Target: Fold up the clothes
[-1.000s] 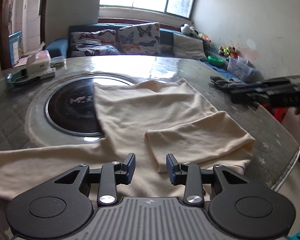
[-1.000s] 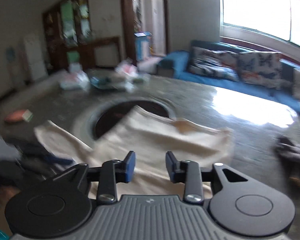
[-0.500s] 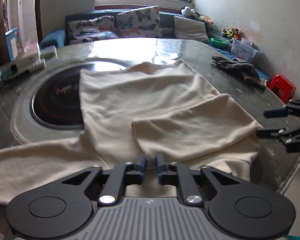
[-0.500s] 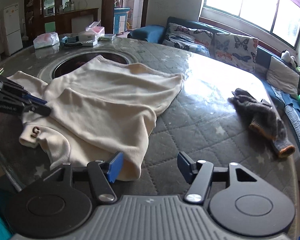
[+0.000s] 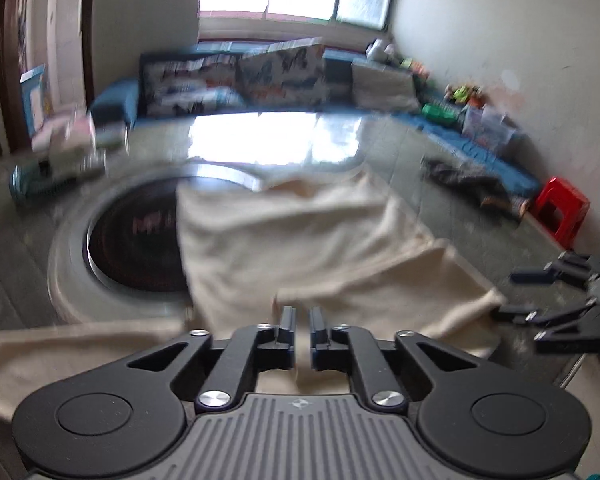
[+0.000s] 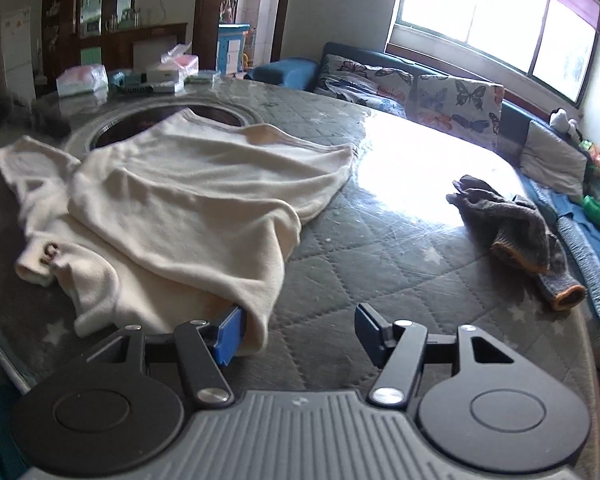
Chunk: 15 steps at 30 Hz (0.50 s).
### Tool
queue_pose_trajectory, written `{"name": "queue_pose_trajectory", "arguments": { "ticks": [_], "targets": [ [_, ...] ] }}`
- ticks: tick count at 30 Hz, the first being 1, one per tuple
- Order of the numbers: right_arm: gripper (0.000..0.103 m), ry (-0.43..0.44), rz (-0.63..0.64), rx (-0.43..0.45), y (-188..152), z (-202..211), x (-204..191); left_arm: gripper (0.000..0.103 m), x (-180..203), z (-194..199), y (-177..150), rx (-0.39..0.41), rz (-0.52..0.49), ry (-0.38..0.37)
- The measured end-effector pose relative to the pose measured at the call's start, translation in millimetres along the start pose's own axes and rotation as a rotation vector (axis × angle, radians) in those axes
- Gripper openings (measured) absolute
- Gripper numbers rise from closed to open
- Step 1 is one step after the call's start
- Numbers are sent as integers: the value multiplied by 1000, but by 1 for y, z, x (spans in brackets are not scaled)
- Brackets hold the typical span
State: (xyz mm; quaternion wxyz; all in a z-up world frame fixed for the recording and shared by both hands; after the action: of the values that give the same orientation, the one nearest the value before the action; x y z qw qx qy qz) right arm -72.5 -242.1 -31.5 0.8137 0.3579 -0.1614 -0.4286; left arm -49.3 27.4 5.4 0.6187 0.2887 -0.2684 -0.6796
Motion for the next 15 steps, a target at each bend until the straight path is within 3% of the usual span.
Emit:
{"name": "queue_pose_trajectory", "arguments": {
  "ticks": [2,7,8,9,11,15],
  "targets": [
    [62,15,-7,11,1,1,0,47,3,-10,-9,-31,8,15],
    [62,20,-10,3,1,-5,-2,47,12,-24,-16,-56,2,20],
    [62,20,-10,2,1,-6,-2,45,12,-27,-17,-65,5,21],
    [62,20,-9,2,1,-6,-3,33,12,-30,-18,-73,8,21],
    [63,20,-5,2,0,-6,-4,19,13,-33,-22,-92,14,7],
    [63,8,4,-1,0,-9,-5,5,13,-25,-19,-82,24,17]
  ]
}}
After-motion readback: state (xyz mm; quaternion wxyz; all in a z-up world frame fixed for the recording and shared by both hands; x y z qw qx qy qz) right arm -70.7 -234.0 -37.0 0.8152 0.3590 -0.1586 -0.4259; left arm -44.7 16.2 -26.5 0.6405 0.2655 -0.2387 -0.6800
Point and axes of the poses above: each gripper's, at about its wrist camera, not at the fingertips, and z roughly against the way its jaws point, x to its right, y to its top, the point moved 2 cm from there along -z, roughly the way its jaws point, and after that the axes turned 15 degrees about y, right-handed, at the moved point
